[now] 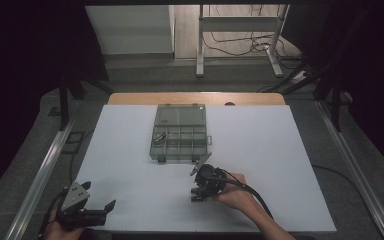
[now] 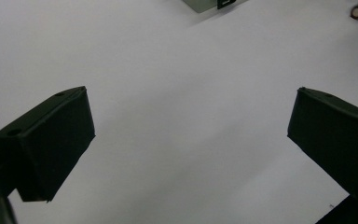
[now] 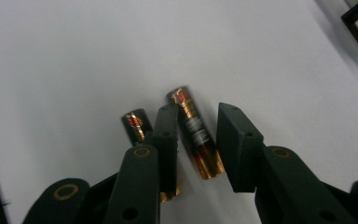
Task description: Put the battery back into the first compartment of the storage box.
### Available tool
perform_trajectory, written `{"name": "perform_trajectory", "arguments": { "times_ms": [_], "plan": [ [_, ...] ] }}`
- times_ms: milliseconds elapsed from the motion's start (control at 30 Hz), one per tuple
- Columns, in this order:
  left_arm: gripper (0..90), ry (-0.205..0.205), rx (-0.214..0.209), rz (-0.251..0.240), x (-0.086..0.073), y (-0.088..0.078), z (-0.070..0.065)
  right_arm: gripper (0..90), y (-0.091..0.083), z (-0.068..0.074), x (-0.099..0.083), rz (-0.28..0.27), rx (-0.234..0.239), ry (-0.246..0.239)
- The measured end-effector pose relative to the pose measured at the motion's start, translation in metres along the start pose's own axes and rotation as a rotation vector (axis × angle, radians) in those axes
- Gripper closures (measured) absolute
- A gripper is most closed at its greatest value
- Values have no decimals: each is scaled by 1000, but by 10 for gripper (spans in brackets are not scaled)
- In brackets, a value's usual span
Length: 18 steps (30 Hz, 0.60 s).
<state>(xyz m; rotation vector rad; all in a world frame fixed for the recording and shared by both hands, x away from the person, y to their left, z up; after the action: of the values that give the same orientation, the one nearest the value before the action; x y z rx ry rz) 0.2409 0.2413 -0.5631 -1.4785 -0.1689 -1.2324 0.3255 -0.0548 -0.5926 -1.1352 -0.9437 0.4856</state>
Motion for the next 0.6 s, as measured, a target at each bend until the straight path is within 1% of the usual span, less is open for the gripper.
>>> {"name": "perform_trajectory", "arguments": {
  "times_ms": [33,67,100,133,167,200,267,367,433,600],
  "plan": [
    [12,0,0,0,0,0,0,723,2,-2,-1,10,-20,-14],
    [12,0,0,0,0,0,0,756,5,-2,-2,13,-23,-18],
    [12,0,0,0,0,0,0,763,5,-2,-1,6,-29,-28],
    [12,1,0,1,0,0,0,767,5,-3,-2,13,-31,-45],
    [12,1,-1,1,0,0,0,769,5,-2,-1,10,-33,-36],
    [12,2,-1,1,0,0,0,769,5,-3,-2,14,-37,-44],
    [12,4,-1,1,0,0,0,770,5,-2,-1,9,-41,-30],
    [12,4,-1,-1,0,0,0,770,4,-2,-2,6,-29,-25],
    [12,1,-1,0,0,0,0,769,3,-3,-1,-2,-30,-20],
    [13,3,-1,2,0,0,0,770,-5,-5,5,-52,-17,-6]
  ]
}}
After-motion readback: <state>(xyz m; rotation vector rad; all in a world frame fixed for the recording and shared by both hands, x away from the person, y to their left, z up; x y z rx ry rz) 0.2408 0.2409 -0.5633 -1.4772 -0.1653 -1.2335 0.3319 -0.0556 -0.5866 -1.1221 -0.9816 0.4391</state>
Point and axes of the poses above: each handheld gripper's, and its own axes: y roughly forward along the jaws, x roughly out of its top, z roughly to its left, the point moved 10 cm from there along y, roughly forward along the jaws, and after that the axes turned 12 degrees about y, right-handed, at the moved point
